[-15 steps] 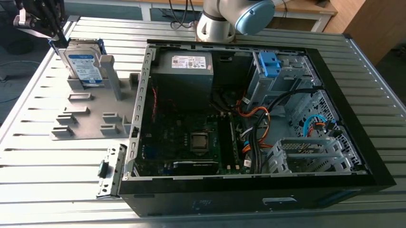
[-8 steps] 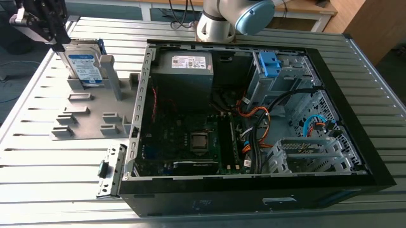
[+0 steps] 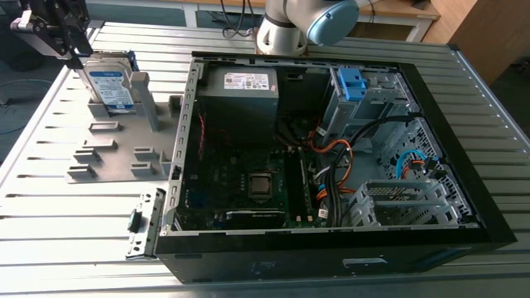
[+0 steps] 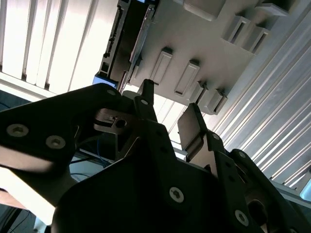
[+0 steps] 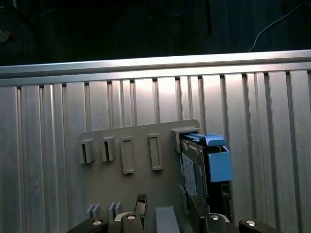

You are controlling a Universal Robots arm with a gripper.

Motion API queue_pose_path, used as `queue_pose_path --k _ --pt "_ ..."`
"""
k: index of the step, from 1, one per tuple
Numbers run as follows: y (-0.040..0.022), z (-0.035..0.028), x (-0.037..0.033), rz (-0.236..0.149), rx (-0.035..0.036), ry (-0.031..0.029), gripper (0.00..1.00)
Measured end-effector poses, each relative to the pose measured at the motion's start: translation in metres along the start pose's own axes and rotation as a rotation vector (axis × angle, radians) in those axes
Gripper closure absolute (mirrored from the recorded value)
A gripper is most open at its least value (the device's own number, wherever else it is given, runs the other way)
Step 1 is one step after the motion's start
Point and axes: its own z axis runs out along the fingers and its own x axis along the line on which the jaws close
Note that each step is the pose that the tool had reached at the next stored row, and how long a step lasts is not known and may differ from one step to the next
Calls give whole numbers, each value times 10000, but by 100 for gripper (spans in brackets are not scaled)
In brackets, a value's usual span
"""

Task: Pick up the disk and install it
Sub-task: 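Pick up the disk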

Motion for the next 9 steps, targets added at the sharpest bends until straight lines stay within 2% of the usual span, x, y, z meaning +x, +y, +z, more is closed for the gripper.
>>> queue_pose_path --k 9 --pt "2 9 -32 3 0 0 53"
